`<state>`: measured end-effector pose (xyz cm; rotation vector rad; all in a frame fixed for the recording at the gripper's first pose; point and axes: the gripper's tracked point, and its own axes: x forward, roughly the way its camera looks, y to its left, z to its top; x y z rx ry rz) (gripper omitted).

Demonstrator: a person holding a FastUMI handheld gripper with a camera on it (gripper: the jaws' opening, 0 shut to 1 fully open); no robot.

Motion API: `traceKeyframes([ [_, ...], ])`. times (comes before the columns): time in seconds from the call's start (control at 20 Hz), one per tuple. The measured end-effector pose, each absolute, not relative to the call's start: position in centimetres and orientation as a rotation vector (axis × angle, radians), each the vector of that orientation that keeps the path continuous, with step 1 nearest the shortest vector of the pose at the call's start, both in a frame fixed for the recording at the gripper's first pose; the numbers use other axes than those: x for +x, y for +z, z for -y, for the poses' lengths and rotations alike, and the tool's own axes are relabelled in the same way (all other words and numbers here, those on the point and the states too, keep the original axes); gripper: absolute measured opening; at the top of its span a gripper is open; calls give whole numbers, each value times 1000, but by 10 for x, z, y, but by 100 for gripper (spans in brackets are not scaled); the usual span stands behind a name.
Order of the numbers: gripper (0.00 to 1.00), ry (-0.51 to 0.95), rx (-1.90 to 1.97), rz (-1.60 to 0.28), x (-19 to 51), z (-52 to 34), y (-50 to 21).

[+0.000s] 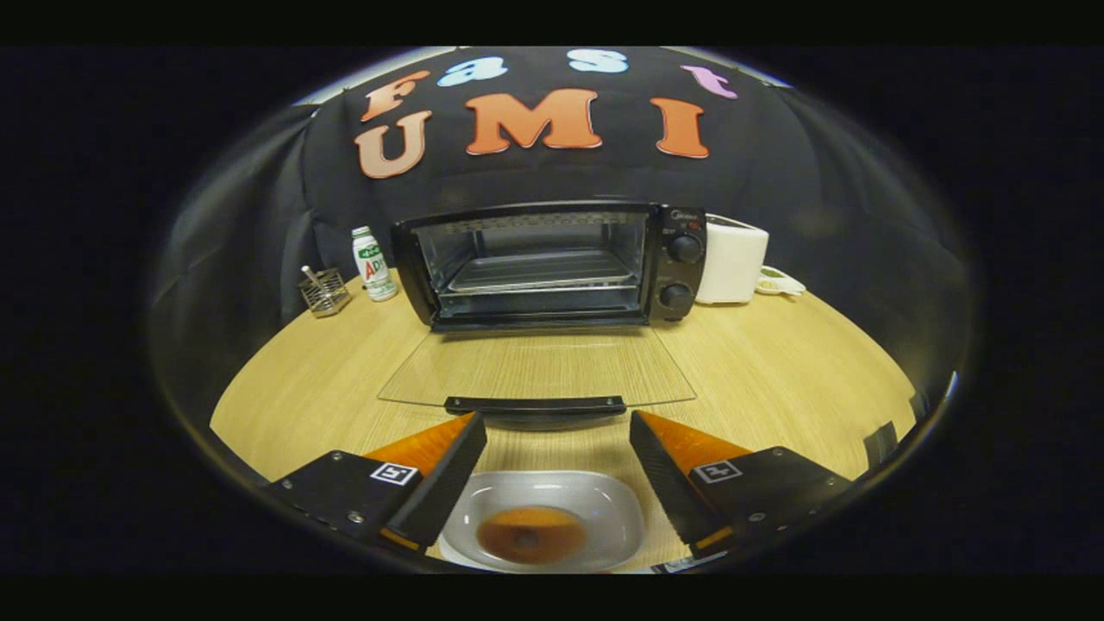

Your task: Open the toaster oven, put the food inside, and close the toaster oven door.

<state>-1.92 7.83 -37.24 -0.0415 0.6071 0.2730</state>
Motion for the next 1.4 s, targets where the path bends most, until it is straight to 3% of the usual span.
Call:
traceKeyframes([
  [0.3,100,281,-27,-555,-61,-71,-371],
  [1.1,99,264,-10,-715,-116,-66,-438],
  [1.25,90,264,-18,-723,-114,-66,-438],
  [1.4,71,285,-18,-747,-116,-70,-437],
])
